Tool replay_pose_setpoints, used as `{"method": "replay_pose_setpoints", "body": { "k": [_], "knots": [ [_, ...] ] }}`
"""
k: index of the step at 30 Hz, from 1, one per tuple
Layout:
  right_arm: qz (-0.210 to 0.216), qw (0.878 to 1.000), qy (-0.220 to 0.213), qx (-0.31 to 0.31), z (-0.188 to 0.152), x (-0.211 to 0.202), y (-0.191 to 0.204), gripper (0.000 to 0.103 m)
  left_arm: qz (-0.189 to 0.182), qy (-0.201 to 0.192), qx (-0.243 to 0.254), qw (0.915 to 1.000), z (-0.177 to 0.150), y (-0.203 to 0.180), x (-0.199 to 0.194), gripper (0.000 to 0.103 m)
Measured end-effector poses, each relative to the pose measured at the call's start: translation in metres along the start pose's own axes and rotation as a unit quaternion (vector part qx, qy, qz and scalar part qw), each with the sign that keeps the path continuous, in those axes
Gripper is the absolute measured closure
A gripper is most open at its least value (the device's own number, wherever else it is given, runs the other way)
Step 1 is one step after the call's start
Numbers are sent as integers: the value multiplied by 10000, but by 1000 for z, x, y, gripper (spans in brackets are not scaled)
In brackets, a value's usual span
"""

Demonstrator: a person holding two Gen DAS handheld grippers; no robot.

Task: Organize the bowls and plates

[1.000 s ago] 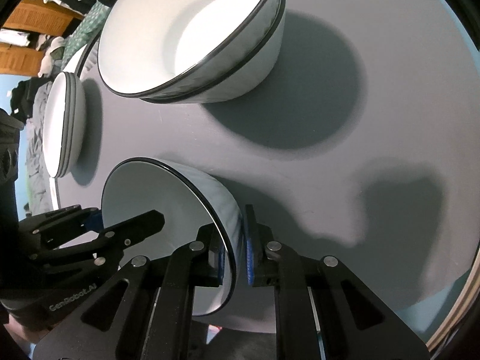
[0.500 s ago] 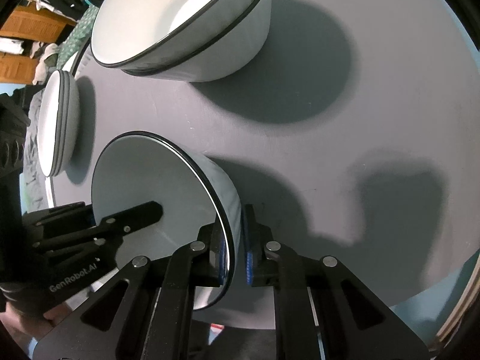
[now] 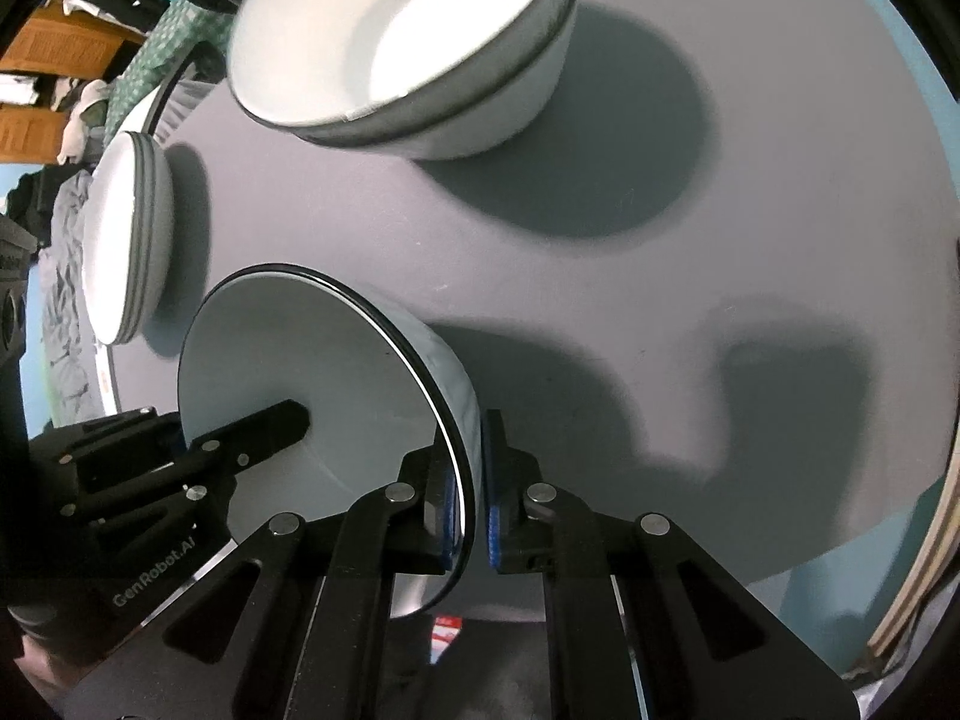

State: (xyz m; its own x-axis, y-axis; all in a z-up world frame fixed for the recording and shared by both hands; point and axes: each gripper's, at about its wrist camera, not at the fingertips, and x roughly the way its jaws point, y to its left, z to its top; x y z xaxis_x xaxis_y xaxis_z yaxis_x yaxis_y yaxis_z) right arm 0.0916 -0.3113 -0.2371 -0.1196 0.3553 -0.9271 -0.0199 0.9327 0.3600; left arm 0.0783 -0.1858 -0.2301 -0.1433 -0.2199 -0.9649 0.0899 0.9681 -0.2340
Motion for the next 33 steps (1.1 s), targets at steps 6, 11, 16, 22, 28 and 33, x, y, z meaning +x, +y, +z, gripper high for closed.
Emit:
{"method": "replay_pose_setpoints", "body": {
  "k": [6, 11, 16, 22, 28, 33],
  "knots": [
    [-81, 10000, -18, -46, 5, -26, 10, 96, -24, -175, 66, 9998, 10, -1, -30, 96],
    [-106, 9998, -103, -142, 13, -49, 19, 95, -39, -347, 149, 9993, 27, -1, -62, 96],
    [-93, 9996, -232, -136, 23, -57, 30, 95, -23, -508, 207, 9985, 49, -10, -79, 96],
    [-64, 9992, -378, -88, 44, -64, 27, 95, 11, -650, 305, 9974, 75, -24, -85, 96],
    [-82, 9992, -387, -52, 71, -58, 31, 95, 144, -664, 327, 9972, 106, -30, -78, 96],
    [-100, 9995, -282, -56, 90, -54, 25, 95, 208, -574, 241, 9978, 122, -29, -67, 96]
  ]
}}
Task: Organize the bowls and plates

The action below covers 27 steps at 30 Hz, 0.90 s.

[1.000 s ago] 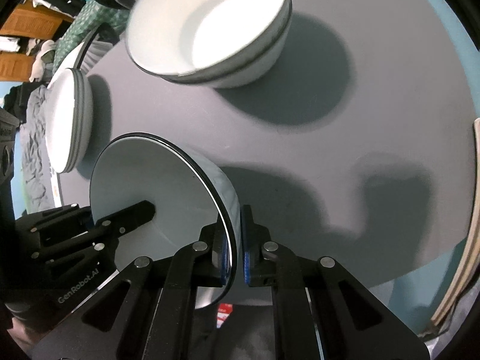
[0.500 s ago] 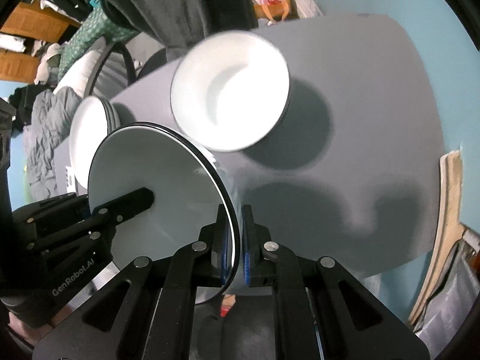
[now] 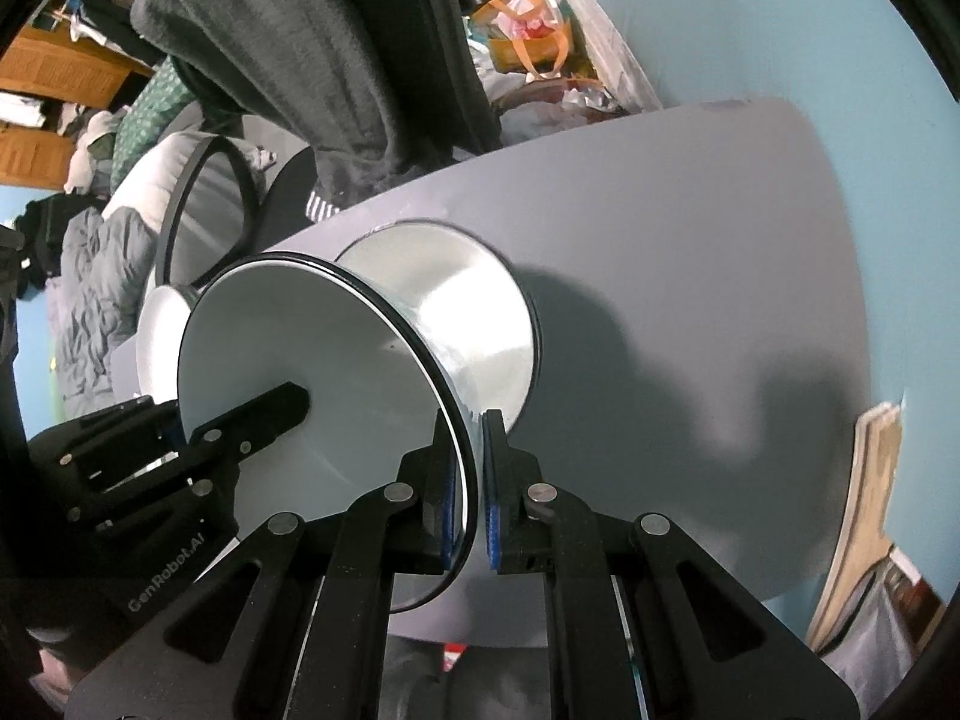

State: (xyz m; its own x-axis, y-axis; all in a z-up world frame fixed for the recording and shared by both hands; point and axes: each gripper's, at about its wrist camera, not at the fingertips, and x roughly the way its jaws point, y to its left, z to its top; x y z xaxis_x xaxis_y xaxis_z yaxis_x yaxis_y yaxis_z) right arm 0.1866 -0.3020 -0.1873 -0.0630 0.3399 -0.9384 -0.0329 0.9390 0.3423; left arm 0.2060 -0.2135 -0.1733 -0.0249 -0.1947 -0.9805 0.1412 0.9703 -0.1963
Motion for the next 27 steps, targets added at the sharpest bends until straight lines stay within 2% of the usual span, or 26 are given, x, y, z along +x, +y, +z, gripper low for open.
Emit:
{"method": "replay_pose_setpoints", "body": {
  "k": [10, 13, 22, 25, 27],
  "knots": [
    [19, 9999, 136, -42, 13, -4, -19, 96, 296, 108, 41, 9995, 11, 3, 15, 95],
    [-138, 9998, 136, 17, 17, 0, -22, 96, 319, 124, 53, 9994, 12, 5, 17, 95],
    [-202, 9996, 182, -73, 19, -5, -20, 96, 366, 184, 199, 9990, 12, 2, 24, 94],
    [-170, 9996, 212, -66, 20, -2, -21, 95, 344, 184, 153, 9991, 12, 4, 24, 92],
    [-174, 9995, 239, -76, 21, -2, -21, 94, 368, 191, 132, 9991, 12, 5, 24, 86]
  ]
}}
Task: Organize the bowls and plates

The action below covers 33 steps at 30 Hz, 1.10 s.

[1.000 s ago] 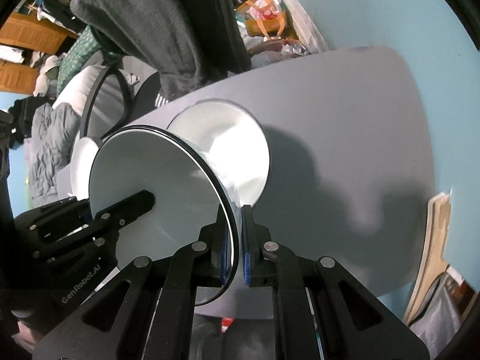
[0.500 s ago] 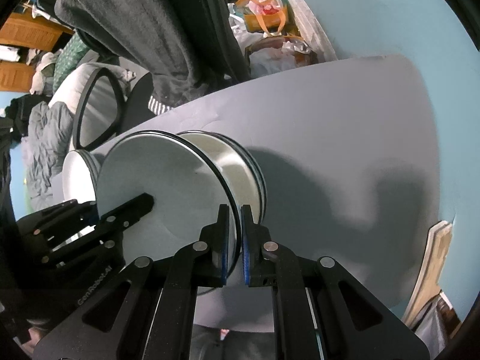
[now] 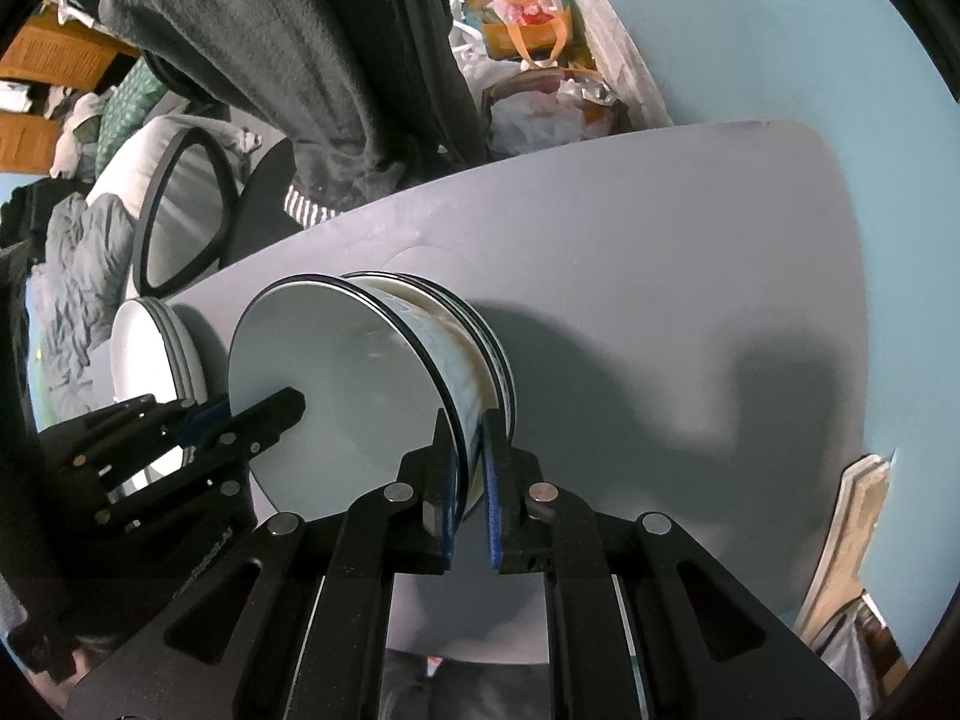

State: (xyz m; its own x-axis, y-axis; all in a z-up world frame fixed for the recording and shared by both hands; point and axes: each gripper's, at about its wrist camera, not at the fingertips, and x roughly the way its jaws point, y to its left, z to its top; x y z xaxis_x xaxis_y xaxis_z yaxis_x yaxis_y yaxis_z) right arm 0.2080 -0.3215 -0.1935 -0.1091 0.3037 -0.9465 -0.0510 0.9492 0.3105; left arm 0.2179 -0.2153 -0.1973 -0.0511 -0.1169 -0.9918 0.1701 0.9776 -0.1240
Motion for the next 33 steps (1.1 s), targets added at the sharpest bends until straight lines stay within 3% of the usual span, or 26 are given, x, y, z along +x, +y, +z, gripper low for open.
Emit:
{"method": "replay_pose_setpoints", "body": {
  "k": [5, 8, 16, 21, 33],
  "knots": [
    [-115, 9999, -27, -74, 0, -3, 2, 94, 81, -30, -108, 9999, -1, 4, -2, 72],
    [-195, 9997, -42, -152, -2, -4, 5, 82, 47, -75, -132, 9999, -2, 7, -4, 70],
    [-190, 9995, -4, -269, -5, -1, 5, 79, 3, -142, -186, 9997, -4, 10, -9, 67],
    [-2, 9991, -173, -391, -5, -2, 0, 56, -81, -111, -320, 9994, -2, 13, -5, 64],
    [453, 9977, -228, -447, 14, 26, -13, 56, -328, 98, -677, 9971, 0, 14, 20, 61]
  ]
}}
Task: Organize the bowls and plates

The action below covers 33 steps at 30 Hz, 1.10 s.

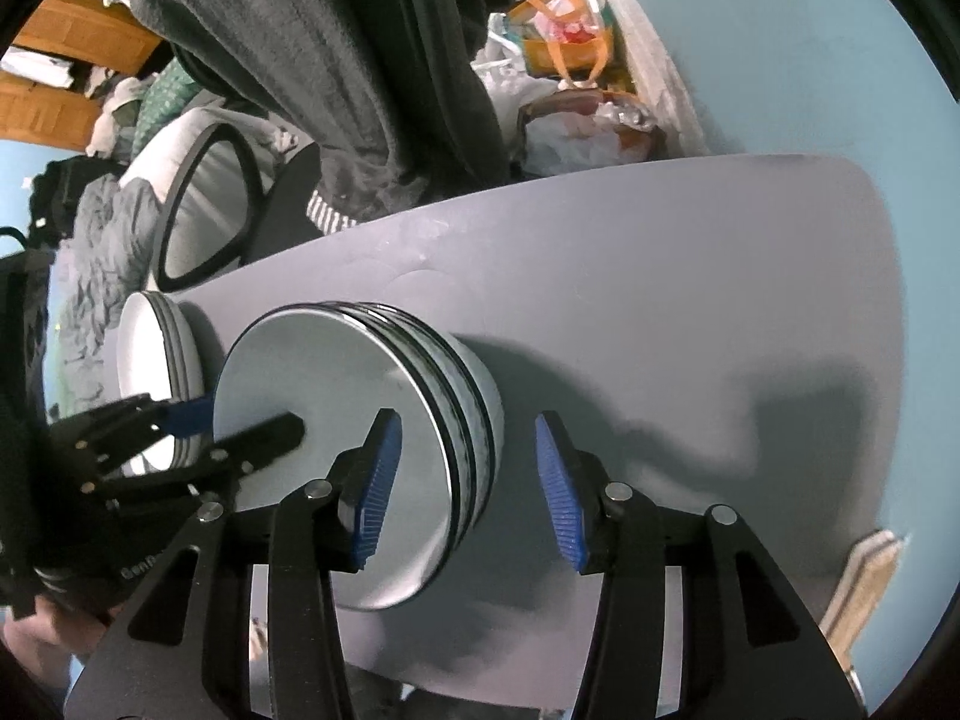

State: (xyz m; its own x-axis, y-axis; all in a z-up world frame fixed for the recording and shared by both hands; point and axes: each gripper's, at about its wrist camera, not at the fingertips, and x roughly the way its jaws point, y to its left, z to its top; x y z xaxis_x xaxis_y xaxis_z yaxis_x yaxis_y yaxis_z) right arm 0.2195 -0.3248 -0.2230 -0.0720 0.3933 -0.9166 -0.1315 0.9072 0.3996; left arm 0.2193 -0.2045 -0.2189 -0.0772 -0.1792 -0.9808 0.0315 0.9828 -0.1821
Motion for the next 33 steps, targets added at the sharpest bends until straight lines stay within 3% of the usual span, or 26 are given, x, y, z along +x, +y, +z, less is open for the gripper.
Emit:
{"method": "replay_pose_setpoints", "body": {
  "k": [4, 8, 18, 25, 33],
  "knots": [
    [23, 9999, 95, -46, 5, 11, -1, 56, -43, 23, -37, 10000, 2, 1, 6, 61],
    [38, 9996, 220, -172, 7, 18, 0, 74, -110, -24, -109, 9999, 2, 2, 7, 61],
    [7, 9990, 241, -373, 6, 19, 2, 75, -361, -88, -116, 9992, 2, 1, 4, 80],
    [-191, 9978, 235, -590, 4, 21, 10, 76, -312, -67, -76, 9995, -1, 1, 2, 81],
    [-107, 9971, 374, -660, -8, 31, 30, 78, -227, -79, -224, 9995, -25, 25, -3, 81]
  ]
}}
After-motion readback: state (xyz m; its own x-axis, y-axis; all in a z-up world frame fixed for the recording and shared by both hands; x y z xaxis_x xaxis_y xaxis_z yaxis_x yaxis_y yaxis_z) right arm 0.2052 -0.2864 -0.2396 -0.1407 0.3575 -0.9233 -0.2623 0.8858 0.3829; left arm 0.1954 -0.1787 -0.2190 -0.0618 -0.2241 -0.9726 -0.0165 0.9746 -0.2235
